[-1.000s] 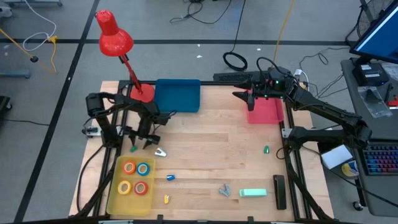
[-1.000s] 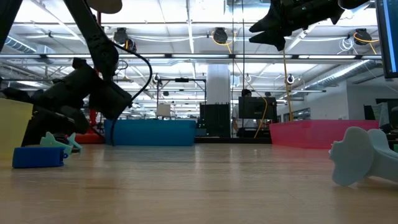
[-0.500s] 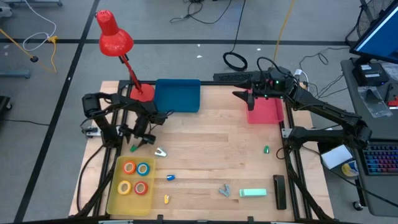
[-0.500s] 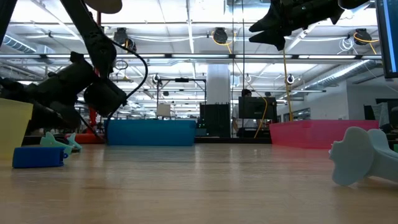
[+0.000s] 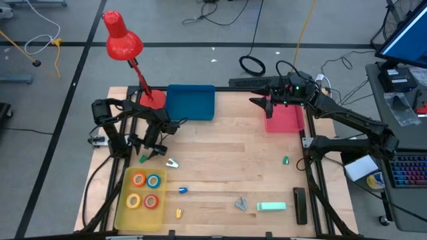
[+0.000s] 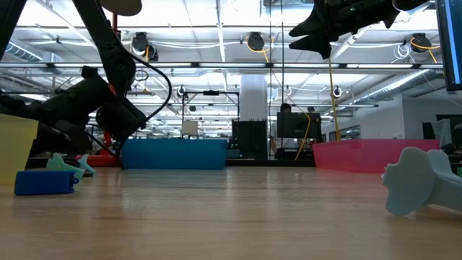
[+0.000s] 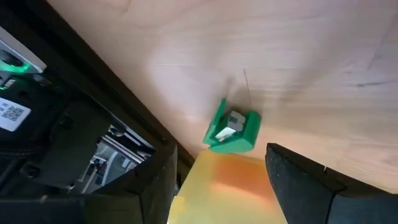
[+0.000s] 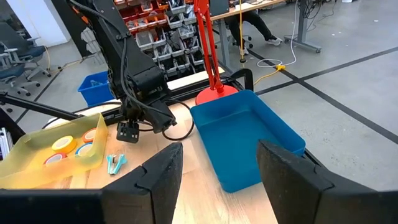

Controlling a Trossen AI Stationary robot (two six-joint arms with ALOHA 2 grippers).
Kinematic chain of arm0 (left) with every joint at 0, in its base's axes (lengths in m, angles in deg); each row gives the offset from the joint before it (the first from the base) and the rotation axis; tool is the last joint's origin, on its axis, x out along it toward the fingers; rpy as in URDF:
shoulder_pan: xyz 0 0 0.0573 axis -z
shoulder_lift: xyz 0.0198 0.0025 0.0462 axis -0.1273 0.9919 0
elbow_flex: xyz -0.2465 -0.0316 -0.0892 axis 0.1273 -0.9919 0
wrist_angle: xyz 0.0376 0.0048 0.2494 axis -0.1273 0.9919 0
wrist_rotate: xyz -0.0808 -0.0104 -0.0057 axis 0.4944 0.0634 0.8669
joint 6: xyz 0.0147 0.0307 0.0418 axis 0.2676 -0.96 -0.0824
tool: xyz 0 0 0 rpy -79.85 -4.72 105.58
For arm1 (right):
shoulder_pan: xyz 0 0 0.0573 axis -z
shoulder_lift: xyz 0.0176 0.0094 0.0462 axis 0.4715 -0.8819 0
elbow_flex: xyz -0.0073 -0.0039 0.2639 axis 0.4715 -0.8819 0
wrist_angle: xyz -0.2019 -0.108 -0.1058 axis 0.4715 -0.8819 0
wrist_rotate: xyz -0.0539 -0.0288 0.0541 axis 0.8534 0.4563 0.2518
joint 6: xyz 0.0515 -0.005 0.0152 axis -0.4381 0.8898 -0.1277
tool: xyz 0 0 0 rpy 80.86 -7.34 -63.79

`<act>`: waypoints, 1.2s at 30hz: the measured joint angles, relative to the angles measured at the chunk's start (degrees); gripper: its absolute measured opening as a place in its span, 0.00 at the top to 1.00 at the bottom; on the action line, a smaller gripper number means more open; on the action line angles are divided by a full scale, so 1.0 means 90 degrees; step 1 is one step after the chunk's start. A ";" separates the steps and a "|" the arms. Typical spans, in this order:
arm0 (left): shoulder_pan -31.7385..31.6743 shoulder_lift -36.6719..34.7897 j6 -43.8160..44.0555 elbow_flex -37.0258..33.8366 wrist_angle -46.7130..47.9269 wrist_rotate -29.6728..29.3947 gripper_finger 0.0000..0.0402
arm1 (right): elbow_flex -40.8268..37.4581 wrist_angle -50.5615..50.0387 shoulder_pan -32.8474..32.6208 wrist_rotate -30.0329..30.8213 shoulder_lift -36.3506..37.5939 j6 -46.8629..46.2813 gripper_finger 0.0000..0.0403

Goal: Pick and place Stapler, Stapler remover, tape
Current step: Put the left green stapler into the blue bin

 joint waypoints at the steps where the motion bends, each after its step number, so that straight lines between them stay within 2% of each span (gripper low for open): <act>1: 0.0000 0.0000 -0.0006 0.0000 -0.0003 0.0025 0.39 | 0.0000 0.0000 0.0000 -0.0002 0.0000 0.0000 0.51; 8: 0.0000 0.0000 0.0183 -0.0068 -0.0679 0.0506 0.39 | 0.0000 0.0000 0.0000 -0.0015 0.0000 -0.0002 0.51; 17: 0.0015 -0.0008 0.0422 -0.0046 -0.0244 0.0355 0.39 | 0.0000 0.0000 0.0000 -0.0010 0.0000 -0.0002 0.51; 22: 0.0080 -0.0081 0.0451 0.0012 -0.0364 0.0202 0.40 | 0.0000 0.0000 0.0000 0.0017 0.0000 -0.0002 0.51; 26: 0.0080 -0.0083 0.0523 0.0017 -0.0459 0.0108 0.47 | 0.0000 0.0000 0.0000 0.0008 0.0000 -0.0002 0.51; 31: 0.0068 -0.0083 0.0527 0.0013 -0.0001 -0.0303 0.59 | 0.0000 0.0000 0.0000 -0.0012 0.0000 -0.0002 0.51; 36: 0.0068 -0.0083 0.0474 -0.0009 -0.0234 -0.0322 0.65 | 0.0000 0.0000 0.0000 -0.0015 0.0000 -0.0053 0.51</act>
